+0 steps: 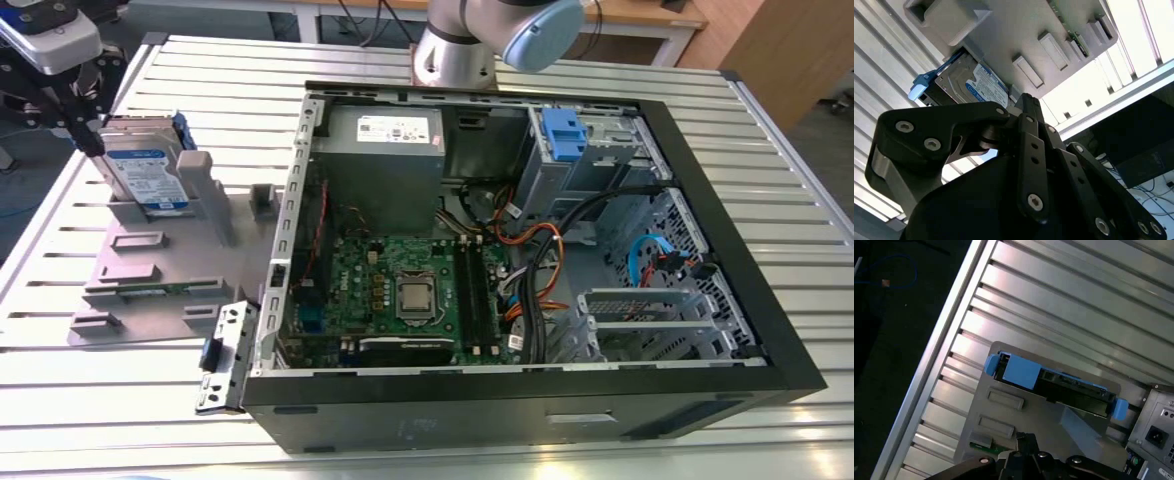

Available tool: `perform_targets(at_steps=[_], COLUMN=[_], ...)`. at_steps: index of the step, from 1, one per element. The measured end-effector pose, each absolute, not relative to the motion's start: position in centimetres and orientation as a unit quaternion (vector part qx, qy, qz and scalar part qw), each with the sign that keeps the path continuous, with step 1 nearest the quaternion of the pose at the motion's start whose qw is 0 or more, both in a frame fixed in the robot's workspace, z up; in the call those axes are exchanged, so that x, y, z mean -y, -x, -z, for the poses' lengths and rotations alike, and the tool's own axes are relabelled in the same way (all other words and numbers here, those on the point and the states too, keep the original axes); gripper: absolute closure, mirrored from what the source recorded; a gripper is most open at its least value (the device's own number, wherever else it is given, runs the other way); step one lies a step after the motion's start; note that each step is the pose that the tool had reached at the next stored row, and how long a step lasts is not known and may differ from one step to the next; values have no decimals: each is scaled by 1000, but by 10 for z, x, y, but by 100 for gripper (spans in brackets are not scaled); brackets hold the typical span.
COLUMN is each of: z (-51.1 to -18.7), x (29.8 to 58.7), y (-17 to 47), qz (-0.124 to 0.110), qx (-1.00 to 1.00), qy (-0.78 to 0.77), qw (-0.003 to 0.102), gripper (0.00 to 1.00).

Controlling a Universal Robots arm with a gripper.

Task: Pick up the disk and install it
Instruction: 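Pick up the disk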

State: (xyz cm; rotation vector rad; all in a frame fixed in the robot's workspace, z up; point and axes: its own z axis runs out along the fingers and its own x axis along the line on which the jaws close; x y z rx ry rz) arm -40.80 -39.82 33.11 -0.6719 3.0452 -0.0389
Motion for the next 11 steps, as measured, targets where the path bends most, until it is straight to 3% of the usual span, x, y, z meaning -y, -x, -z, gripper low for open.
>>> perform_targets(at_steps=[11], z=[-331], x=[398], y=[408], qz=[12], qx=[-973], qy=[229], qw=[12], gripper=[89])
